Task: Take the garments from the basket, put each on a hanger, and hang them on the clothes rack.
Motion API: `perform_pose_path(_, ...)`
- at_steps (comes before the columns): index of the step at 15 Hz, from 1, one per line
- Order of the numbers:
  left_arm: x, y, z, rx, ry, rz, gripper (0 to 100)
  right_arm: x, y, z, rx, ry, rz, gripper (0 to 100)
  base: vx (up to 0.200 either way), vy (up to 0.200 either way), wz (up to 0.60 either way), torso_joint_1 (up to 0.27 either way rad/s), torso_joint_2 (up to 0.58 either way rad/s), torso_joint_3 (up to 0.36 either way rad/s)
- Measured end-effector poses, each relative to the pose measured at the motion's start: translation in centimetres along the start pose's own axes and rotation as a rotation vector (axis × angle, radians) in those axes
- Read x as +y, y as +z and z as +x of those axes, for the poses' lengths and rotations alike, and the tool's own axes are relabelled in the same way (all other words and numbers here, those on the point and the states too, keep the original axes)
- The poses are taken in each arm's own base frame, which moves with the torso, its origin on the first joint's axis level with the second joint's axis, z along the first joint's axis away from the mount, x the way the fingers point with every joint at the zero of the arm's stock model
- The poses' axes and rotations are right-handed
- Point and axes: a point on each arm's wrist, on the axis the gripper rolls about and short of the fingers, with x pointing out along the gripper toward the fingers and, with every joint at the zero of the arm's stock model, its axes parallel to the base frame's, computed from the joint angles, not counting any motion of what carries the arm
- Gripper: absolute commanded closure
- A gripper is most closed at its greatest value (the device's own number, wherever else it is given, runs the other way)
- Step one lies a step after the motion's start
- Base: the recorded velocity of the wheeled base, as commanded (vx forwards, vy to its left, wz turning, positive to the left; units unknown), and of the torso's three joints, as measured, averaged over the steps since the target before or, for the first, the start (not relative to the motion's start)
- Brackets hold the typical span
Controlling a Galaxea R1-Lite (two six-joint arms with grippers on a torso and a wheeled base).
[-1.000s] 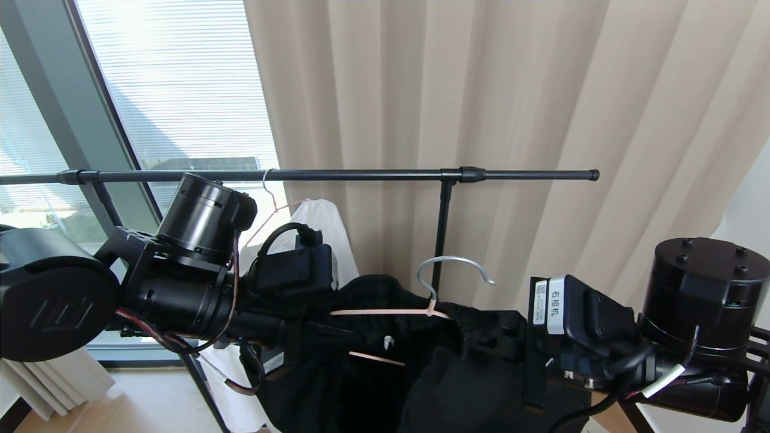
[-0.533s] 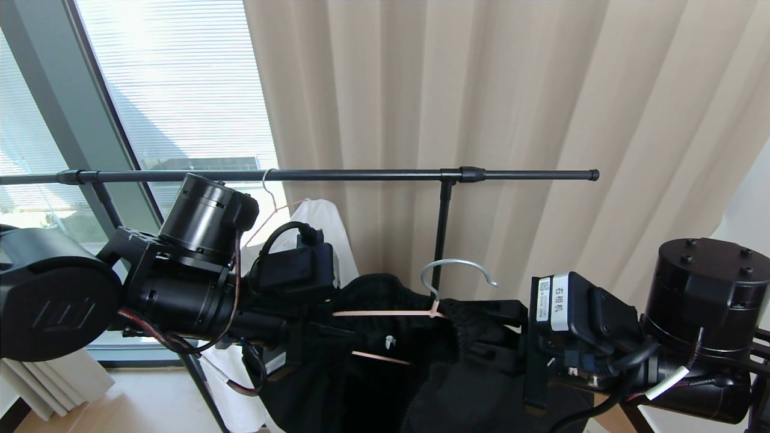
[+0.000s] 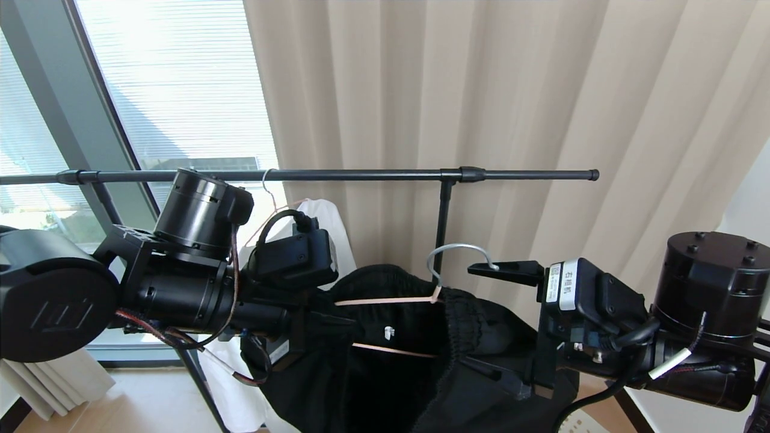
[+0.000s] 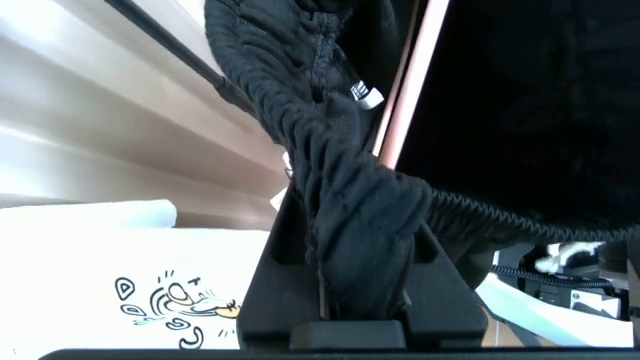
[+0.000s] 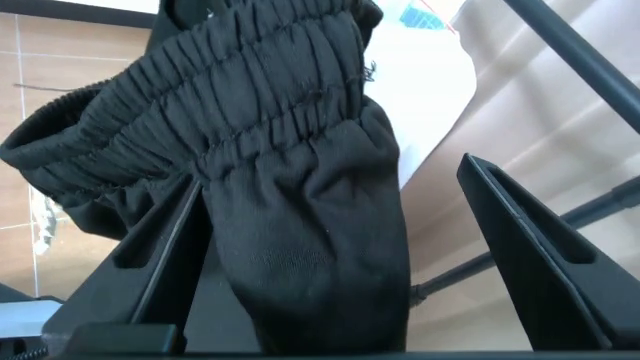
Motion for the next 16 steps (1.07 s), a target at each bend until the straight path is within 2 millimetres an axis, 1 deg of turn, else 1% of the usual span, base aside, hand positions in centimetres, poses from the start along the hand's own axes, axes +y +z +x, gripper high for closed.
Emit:
perform_pose_path(7,0.2,-0.6,-1.9,0.003,0.060,-0.058,100,-0.4,-0.2,-0.4,0.008,-0.022,-0.003,0,0.000,0.000,0.00,0.000,0.00,0.000)
perform_pose_path(10,0.1,-0.3,-2.8,-0.011,0.081,-0.099,100,-0.8,-0.7,-0.6,0.016,-0.017,-0.052,0,0.000,0.000,0.00,0.000,0.00,0.000)
perform_pose_path(14,-0.2,-0.4,-4.2,-0.021,0.115,-0.108,100,-1.3,-1.2,-0.8,0.029,-0.021,-0.053,0,0.000,0.000,0.00,0.000,0.00,0.000)
perform_pose_path(16,-0.4,-0.5,-4.4,-0.021,0.117,-0.112,100,-1.3,-1.5,-0.6,0.038,-0.018,-0.048,0,0.000,0.000,0.00,0.000,0.00,0.000)
